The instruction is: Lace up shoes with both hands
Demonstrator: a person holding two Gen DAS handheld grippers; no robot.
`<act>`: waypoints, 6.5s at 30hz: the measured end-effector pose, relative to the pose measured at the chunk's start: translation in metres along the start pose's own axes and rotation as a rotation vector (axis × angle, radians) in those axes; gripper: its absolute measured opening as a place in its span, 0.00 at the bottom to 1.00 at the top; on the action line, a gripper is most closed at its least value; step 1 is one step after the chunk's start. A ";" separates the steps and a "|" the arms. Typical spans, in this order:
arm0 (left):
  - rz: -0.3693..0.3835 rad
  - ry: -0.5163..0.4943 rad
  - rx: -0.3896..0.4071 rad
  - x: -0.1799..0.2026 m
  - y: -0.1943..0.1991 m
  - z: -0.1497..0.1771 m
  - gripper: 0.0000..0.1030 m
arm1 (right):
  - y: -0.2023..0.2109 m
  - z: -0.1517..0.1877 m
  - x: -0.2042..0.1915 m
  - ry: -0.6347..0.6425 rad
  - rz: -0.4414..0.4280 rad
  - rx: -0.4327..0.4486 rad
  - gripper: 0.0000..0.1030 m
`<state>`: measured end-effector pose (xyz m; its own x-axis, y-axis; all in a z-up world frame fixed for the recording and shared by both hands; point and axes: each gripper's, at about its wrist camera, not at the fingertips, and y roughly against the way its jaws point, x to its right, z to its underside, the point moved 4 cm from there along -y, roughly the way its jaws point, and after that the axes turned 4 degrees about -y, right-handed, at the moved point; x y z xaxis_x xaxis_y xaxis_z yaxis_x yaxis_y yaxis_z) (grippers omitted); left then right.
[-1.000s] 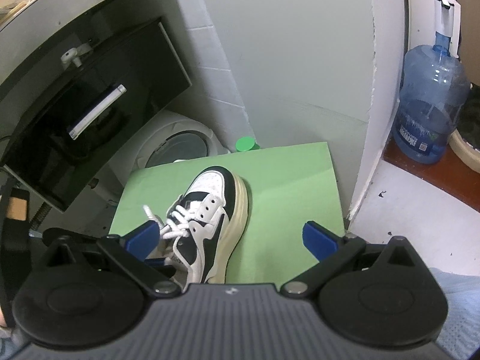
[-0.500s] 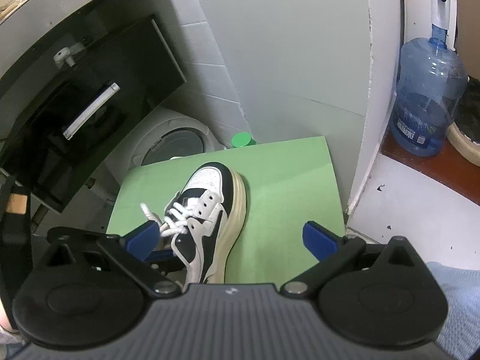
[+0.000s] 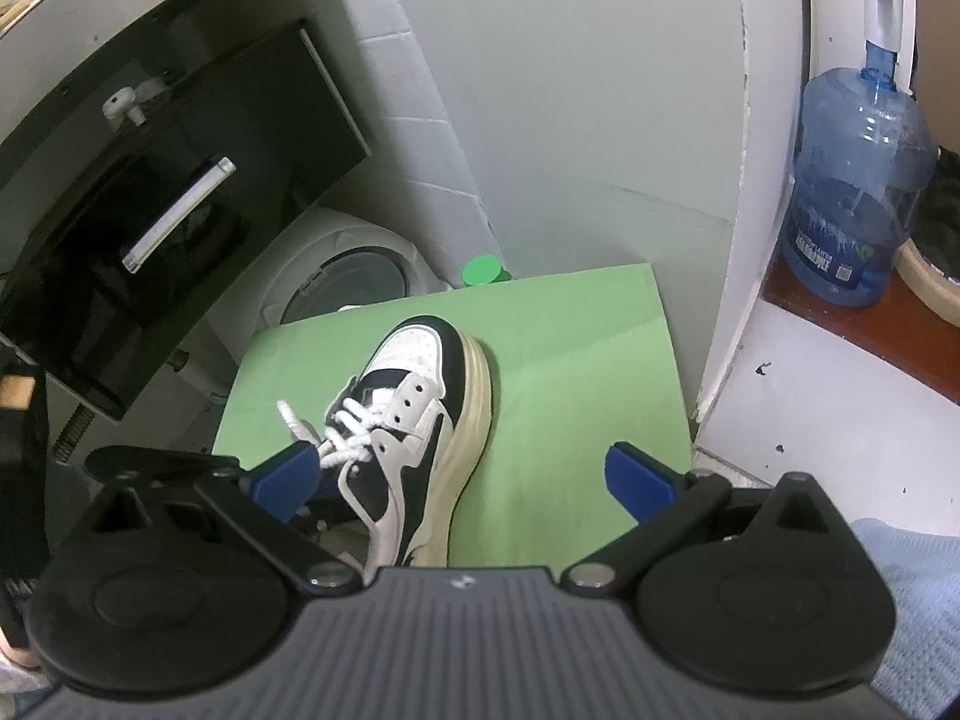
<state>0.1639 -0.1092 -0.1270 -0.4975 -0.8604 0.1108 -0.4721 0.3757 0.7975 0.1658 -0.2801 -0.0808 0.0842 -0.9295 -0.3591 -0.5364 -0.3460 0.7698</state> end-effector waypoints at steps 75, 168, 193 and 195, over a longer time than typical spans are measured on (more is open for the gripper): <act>-0.201 0.092 0.122 -0.043 0.198 0.036 0.84 | 0.094 -0.011 -0.074 0.363 0.102 0.335 1.00; 0.194 -0.154 -0.042 0.030 0.009 0.046 0.38 | -0.027 -0.037 0.024 -0.150 0.088 0.289 0.04; 0.175 -0.040 -0.029 0.022 0.031 0.036 0.39 | 0.098 -0.147 0.037 0.016 0.107 0.472 0.02; 0.160 0.000 0.005 0.015 0.043 0.033 0.44 | 0.075 -0.121 0.027 0.025 0.086 0.386 0.02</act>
<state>0.1122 -0.0951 -0.1105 -0.5663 -0.7896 0.2363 -0.3909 0.5097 0.7664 0.2297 -0.3471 0.0311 0.0427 -0.9576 -0.2850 -0.8185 -0.1971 0.5396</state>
